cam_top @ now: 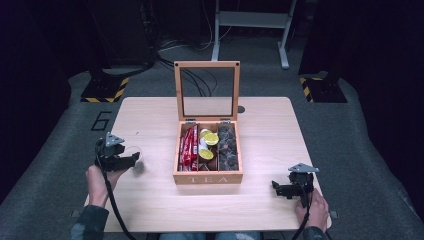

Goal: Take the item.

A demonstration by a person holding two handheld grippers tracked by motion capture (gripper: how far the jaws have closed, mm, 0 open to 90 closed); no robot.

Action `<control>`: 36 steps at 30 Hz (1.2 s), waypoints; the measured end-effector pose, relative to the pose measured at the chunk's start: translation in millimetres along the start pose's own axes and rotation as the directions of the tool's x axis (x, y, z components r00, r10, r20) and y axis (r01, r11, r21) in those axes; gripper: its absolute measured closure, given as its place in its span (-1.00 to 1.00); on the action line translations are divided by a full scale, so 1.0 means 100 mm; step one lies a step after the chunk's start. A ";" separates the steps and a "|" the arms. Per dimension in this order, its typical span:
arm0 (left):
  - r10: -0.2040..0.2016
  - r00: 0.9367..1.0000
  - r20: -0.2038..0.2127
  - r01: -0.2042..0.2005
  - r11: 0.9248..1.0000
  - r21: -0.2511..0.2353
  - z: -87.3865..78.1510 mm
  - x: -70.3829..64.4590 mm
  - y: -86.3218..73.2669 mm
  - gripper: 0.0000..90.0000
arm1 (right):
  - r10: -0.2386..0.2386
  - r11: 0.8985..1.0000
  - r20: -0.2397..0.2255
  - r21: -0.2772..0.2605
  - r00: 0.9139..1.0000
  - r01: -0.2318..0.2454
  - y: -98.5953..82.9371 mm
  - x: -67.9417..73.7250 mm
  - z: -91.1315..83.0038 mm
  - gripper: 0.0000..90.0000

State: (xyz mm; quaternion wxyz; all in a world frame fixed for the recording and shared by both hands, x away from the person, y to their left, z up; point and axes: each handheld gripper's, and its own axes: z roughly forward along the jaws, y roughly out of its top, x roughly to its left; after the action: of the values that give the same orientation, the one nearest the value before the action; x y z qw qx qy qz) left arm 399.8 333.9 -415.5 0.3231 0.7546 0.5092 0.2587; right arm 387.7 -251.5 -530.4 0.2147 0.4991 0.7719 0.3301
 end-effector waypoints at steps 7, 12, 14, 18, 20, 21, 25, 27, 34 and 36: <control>0.004 1.000 0.000 -0.004 0.998 -0.057 -0.19 -0.05 0.03 -0.67 | 0.000 1.000 0.000 0.003 1.000 0.000 0.00 0.00 0.00 -1.00; 0.006 1.000 -0.019 -0.007 0.997 -0.077 -0.30 -0.07 -0.03 -0.86 | 0.000 1.000 0.000 0.000 1.000 0.000 0.00 0.00 0.00 -1.00; -0.010 0.999 -0.032 0.007 0.996 -0.086 -0.32 -0.05 -0.06 -0.93 | 0.000 1.000 0.000 0.001 1.000 0.000 0.00 0.00 0.00 -1.00; -0.036 0.999 -0.041 0.032 0.995 -0.094 -0.37 0.00 -0.18 -0.96 | 0.000 1.000 0.000 0.002 1.000 0.000 0.00 0.00 0.00 -1.00; -0.040 0.998 -0.044 0.036 0.995 -0.093 -0.39 0.02 -0.24 -0.97 | 0.000 1.000 0.000 0.003 1.000 0.000 0.00 0.00 0.00 -1.00; -0.042 0.998 -0.047 0.038 0.995 -0.095 -0.39 0.02 -0.26 -0.97 | 0.000 1.000 0.000 0.002 1.000 0.000 0.00 0.00 0.00 -1.00; -0.063 0.997 -0.052 0.058 0.995 -0.081 -0.39 0.06 -0.40 -0.97 | 0.000 1.000 0.000 0.002 1.000 0.000 0.00 0.00 0.00 -1.00; -0.078 0.995 -0.055 0.074 0.994 -0.082 -0.36 0.08 -0.48 -0.97 | 0.000 1.000 0.000 0.002 1.000 0.000 0.00 0.00 0.00 -1.00; -0.090 0.995 -0.044 0.089 0.996 -0.024 -0.22 0.13 -0.71 -0.97 | 0.000 1.000 0.000 0.002 1.000 0.000 0.00 0.00 0.00 -1.00; -0.095 0.995 -0.040 0.095 0.995 -0.004 -0.16 0.16 -0.78 -0.97 | 0.000 1.000 0.000 0.001 1.000 0.000 0.00 0.00 0.00 -1.00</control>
State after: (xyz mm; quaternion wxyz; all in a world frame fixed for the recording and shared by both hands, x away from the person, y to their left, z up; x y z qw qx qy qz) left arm 346.9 373.5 -462.5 0.3258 0.7238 0.5506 0.2585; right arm 387.7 -251.5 -530.4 0.2145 0.4992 0.7722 0.3296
